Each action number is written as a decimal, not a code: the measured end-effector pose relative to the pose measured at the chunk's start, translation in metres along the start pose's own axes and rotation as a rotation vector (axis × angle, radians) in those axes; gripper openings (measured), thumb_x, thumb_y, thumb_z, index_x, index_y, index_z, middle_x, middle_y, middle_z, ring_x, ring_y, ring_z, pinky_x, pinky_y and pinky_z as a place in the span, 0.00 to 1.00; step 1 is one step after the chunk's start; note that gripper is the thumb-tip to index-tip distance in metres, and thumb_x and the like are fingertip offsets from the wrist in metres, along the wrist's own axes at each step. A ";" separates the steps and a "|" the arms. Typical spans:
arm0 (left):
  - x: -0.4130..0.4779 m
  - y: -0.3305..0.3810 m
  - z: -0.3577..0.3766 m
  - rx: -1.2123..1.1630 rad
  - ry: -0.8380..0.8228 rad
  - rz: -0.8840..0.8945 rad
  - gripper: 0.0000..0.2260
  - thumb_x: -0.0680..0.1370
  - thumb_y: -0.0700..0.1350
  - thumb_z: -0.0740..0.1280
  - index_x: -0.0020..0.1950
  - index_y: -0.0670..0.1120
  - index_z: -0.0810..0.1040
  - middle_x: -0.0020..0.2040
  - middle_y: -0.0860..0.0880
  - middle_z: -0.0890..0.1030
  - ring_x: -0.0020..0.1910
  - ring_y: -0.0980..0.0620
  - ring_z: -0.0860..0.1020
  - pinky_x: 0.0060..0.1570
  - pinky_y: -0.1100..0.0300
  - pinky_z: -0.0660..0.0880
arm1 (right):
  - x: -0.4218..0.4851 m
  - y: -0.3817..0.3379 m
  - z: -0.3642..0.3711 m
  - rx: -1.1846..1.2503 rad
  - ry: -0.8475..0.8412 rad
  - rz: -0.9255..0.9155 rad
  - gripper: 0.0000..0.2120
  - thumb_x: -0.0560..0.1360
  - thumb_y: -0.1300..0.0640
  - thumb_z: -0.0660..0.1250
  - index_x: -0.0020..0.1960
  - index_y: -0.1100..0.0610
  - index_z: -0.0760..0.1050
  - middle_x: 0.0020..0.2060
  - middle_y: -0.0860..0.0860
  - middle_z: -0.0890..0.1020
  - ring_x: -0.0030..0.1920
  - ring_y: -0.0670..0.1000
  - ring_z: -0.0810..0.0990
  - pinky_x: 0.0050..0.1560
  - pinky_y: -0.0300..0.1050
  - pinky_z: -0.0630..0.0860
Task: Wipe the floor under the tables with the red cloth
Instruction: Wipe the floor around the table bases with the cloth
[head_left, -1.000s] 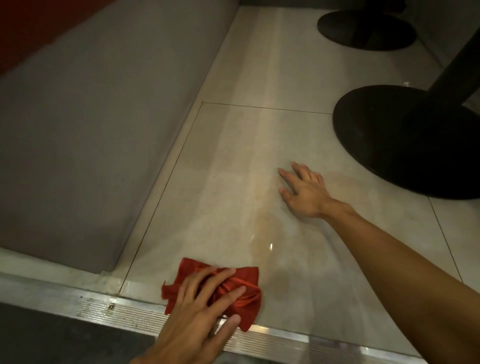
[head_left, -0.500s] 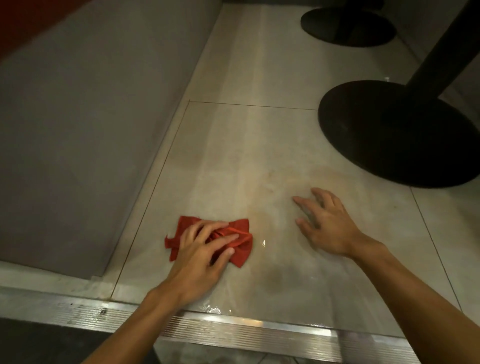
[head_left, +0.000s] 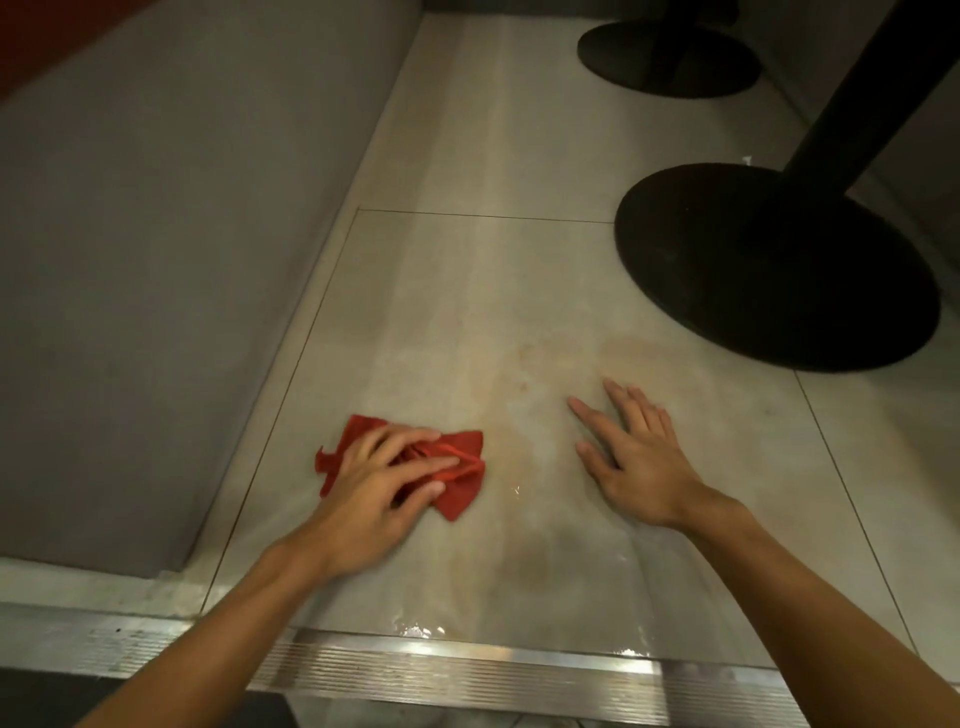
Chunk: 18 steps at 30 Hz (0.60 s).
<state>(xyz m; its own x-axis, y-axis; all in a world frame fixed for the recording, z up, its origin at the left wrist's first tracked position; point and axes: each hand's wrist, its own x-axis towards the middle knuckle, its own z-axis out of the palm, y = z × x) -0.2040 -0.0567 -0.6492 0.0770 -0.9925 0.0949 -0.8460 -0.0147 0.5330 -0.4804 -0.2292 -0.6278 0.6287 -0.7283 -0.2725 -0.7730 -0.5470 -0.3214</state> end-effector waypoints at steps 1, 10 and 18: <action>0.014 -0.005 0.000 0.007 0.022 -0.009 0.16 0.78 0.61 0.59 0.64 0.63 0.77 0.66 0.63 0.70 0.68 0.56 0.65 0.70 0.50 0.59 | 0.000 0.001 0.001 -0.002 -0.002 -0.002 0.26 0.81 0.38 0.47 0.77 0.36 0.45 0.79 0.48 0.39 0.77 0.51 0.33 0.76 0.54 0.35; 0.020 0.002 0.005 -0.003 0.102 -0.090 0.16 0.76 0.60 0.61 0.60 0.61 0.80 0.62 0.61 0.73 0.63 0.54 0.68 0.66 0.48 0.64 | 0.001 0.001 0.000 0.019 -0.010 -0.013 0.26 0.81 0.38 0.47 0.77 0.36 0.45 0.79 0.48 0.39 0.77 0.51 0.33 0.76 0.55 0.36; -0.050 0.074 0.036 -0.034 -0.014 -0.003 0.14 0.77 0.59 0.63 0.62 0.63 0.76 0.63 0.63 0.70 0.65 0.56 0.65 0.60 0.54 0.60 | 0.002 -0.003 0.001 0.016 -0.014 0.016 0.26 0.81 0.40 0.48 0.77 0.35 0.45 0.78 0.48 0.38 0.77 0.51 0.32 0.76 0.55 0.34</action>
<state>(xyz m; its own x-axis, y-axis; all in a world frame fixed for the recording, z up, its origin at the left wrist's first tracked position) -0.2896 -0.0121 -0.6447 0.0724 -0.9940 0.0815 -0.8272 -0.0142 0.5617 -0.4765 -0.2287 -0.6279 0.6177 -0.7308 -0.2906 -0.7814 -0.5287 -0.3314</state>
